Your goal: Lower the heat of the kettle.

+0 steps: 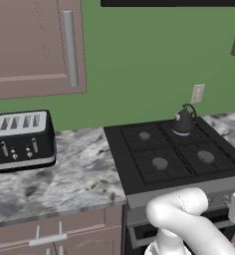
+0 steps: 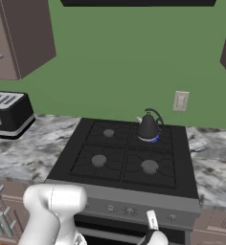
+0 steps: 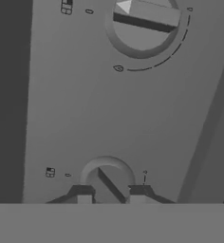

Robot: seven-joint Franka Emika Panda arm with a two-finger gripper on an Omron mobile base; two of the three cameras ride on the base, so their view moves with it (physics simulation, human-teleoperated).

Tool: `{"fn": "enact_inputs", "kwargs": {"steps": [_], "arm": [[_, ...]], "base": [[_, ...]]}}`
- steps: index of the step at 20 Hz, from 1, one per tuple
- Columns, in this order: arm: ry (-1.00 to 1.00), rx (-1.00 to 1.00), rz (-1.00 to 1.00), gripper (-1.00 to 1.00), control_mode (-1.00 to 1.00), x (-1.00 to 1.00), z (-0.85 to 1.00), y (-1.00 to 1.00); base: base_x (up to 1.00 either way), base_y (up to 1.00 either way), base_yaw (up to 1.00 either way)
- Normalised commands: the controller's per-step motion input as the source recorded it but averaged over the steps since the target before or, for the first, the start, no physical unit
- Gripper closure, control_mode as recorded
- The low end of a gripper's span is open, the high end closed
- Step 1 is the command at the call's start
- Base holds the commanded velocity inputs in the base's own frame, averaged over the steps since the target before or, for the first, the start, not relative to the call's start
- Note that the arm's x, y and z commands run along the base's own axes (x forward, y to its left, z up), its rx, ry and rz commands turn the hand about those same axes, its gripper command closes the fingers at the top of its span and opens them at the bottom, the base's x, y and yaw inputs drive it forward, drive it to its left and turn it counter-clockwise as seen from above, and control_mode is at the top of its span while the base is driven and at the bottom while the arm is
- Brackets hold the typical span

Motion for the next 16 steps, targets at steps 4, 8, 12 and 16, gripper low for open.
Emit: {"fn": "enact_inputs", "kwargs": {"steps": [4, 8, 12, 16], "arm": [[-0.01, 0.23, 0.0, 1.0, -1.0, 0.0, 0.0, 0.0], [-0.02, 0.26, 0.0, 1.0, -1.0, 0.02, 0.08, 0.0], [-0.03, 0.23, 0.0, 1.0, -1.0, 0.05, 0.15, 0.0], [-0.04, 0.23, -0.02, 1.0, -1.0, 0.05, 0.14, 0.0]], "base": [[0.0, 0.0, 0.0], [0.0, 0.0, 0.0], [0.0, 0.0, 0.0], [0.0, 0.0, 0.0]]}}
